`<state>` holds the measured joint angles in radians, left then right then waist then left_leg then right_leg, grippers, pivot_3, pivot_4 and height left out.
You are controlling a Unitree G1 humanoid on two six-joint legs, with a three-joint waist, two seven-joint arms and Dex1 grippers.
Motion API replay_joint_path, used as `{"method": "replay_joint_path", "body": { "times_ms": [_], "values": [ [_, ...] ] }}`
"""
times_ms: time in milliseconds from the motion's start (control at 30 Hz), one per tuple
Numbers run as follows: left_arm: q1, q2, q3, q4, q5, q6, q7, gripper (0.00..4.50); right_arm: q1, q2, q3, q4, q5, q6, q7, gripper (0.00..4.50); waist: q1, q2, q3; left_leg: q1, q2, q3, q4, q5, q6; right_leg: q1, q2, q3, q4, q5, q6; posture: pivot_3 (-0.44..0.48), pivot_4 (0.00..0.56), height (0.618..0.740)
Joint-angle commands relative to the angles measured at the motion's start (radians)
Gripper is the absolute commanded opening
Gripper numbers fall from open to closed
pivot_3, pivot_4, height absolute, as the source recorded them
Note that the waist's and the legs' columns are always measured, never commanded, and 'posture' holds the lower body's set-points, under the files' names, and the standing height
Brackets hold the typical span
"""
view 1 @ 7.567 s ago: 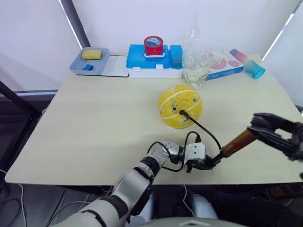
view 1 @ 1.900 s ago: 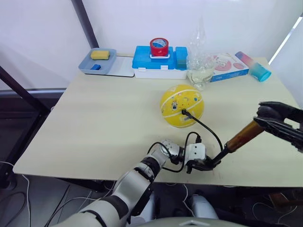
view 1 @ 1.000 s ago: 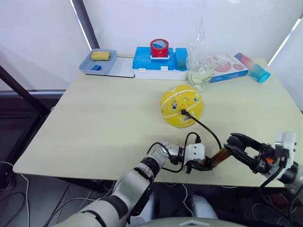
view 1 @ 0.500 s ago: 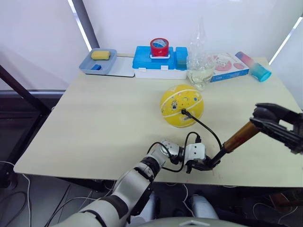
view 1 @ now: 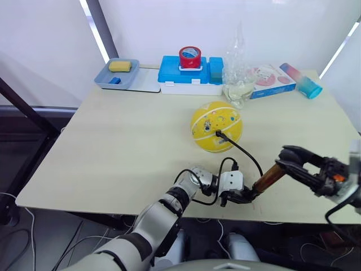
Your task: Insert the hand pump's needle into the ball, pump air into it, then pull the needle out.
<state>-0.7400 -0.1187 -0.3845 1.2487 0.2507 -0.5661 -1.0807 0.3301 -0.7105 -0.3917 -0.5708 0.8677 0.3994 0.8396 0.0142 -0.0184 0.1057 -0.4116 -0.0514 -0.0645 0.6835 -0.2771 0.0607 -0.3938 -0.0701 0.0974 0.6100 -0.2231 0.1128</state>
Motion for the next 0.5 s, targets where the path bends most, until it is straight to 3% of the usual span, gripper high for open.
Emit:
{"method": "replay_joint_path", "body": {
  "times_ms": [33,167,367,500],
  "values": [
    [0.015,0.000,-0.030,0.025,0.038,0.006,-0.019,1.11,0.031,0.035,0.080,0.096,-0.161,-0.073,0.009,2.02,0.001,0.000,0.000,0.000,0.000,0.000,0.000,0.000,0.000,0.000,0.000,0.000,0.000,0.000,0.000,0.000,0.150,0.737],
    [0.014,0.000,-0.028,0.025,0.038,0.007,-0.016,1.11,0.049,0.042,0.074,0.097,-0.190,-0.120,0.025,2.02,0.000,0.001,-0.001,0.001,0.000,0.000,0.000,0.000,0.000,0.000,0.002,0.000,0.000,0.000,0.000,0.000,0.150,0.737],
    [0.017,0.002,-0.028,0.026,0.040,0.006,-0.015,1.11,0.059,-0.018,-0.107,-0.021,-0.028,-0.047,0.010,2.02,0.003,0.003,0.000,0.000,0.000,0.000,0.000,0.000,0.000,0.000,0.002,-0.001,0.000,0.000,0.000,0.000,0.150,0.737],
    [0.019,-0.001,-0.028,0.026,0.039,0.006,-0.018,1.11,0.049,-0.093,-0.297,-0.093,0.173,0.045,-0.024,2.02,0.005,0.007,0.002,-0.001,-0.001,0.000,0.000,0.000,0.000,0.000,-0.001,-0.001,-0.001,0.000,0.000,0.000,0.150,0.737]
  ]
}}
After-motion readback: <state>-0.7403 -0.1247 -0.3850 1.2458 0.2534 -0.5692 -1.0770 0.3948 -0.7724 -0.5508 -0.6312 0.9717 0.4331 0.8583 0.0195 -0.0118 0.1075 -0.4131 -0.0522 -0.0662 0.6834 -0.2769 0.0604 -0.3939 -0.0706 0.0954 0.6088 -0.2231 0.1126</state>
